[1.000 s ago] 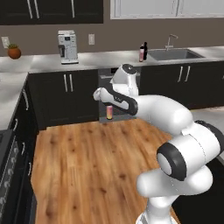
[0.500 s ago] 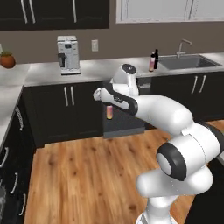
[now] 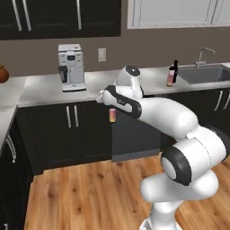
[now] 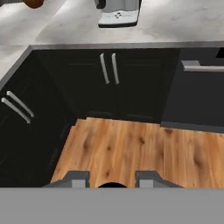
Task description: Place the large bottle from the dining counter next to the other large bottle outside the sink, and place the small bottle from the dining counter next to the other small bottle inside the sink.
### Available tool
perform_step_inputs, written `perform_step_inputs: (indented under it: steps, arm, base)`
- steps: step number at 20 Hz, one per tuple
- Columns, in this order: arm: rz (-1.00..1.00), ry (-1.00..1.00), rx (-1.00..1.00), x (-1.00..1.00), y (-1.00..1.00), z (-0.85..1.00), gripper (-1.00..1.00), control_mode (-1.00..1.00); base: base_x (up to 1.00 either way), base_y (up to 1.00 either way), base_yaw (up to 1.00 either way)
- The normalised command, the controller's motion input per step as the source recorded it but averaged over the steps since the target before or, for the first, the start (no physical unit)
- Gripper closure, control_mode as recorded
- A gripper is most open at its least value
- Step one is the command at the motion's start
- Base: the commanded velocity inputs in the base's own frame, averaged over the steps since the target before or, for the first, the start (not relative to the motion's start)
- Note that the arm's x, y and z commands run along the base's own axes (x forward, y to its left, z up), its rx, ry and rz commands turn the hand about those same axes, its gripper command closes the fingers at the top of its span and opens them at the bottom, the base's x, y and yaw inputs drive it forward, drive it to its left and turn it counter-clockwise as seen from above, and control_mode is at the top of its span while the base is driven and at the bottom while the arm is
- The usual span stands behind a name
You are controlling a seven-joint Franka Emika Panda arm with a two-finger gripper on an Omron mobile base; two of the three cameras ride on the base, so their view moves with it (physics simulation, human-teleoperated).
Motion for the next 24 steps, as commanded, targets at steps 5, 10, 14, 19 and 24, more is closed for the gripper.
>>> perform_step_inputs:
  steps: [5, 10, 14, 19, 24]
  arm:
    - [0.0, 0.0, 0.0, 0.0, 0.0, 0.0, 1.0, 1.0]
    - [0.0, 0.0, 0.0, 0.0, 0.0, 0.0, 1.0, 1.0]
    - [0.0, 0.0, 0.0, 0.0, 0.0, 0.0, 1.0, 1.0]
    - [0.0, 0.0, 0.0, 0.0, 0.0, 0.0, 1.0, 1.0]
    - [0.0, 0.0, 0.0, 0.0, 0.0, 0.0, 1.0, 1.0]
  base:
    - [0.98, -0.01, 0.0]
    - [0.66, -0.29, 0.0]
    - [0.31, -0.6, 0.0]
    - [0.14, -0.71, 0.0]
    - [0.11, -0.8, 0.0]
